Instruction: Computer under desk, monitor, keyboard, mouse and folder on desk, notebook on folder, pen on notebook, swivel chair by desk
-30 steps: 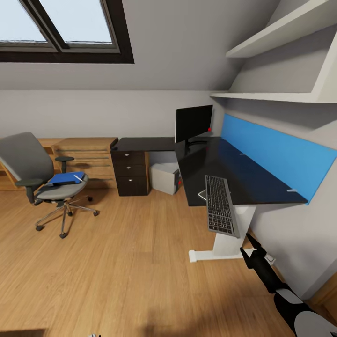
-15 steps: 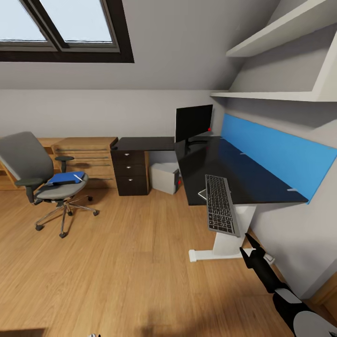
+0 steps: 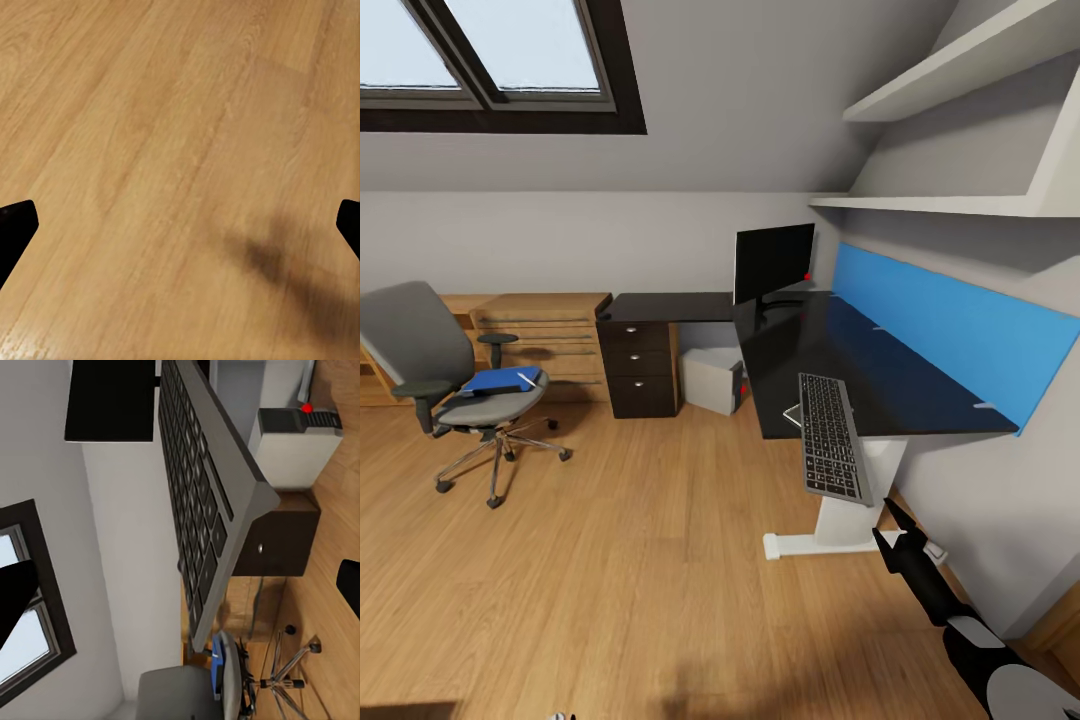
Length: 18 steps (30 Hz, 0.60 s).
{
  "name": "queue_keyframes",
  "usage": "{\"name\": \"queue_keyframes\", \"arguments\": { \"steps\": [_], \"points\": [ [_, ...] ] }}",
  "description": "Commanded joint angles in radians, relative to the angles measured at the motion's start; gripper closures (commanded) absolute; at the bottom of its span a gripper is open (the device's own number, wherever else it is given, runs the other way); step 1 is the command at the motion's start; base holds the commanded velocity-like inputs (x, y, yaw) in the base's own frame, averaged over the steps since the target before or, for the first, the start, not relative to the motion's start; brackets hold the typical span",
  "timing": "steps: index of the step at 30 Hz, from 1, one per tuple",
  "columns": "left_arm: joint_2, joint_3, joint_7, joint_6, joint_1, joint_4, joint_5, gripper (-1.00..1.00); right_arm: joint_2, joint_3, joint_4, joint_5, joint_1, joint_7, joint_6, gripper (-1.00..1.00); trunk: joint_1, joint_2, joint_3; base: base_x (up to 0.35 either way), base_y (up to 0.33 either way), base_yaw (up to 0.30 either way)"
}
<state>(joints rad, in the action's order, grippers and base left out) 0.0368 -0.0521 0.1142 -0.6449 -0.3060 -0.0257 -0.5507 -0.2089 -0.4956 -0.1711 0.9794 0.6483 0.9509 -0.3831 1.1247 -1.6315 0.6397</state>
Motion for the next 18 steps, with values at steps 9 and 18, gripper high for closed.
{"name": "queue_keyframes", "arguments": {
  "steps": [9,18],
  "points": [
    [0.0,-0.005,0.007,-0.002,-0.001,0.001,-0.011,-1.0,0.0,0.005,0.0,0.007,0.001,0.009,-0.007,-1.0,0.0,0.0,0.001,-0.001,0.001,0.0],
    [0.0,-0.005,0.007,-0.002,-0.001,0.001,-0.009,-1.0,-0.001,0.006,-0.001,0.004,0.001,0.009,-0.005,-1.0,0.0,0.0,0.001,-0.045,0.167,0.0]
  ]
}}
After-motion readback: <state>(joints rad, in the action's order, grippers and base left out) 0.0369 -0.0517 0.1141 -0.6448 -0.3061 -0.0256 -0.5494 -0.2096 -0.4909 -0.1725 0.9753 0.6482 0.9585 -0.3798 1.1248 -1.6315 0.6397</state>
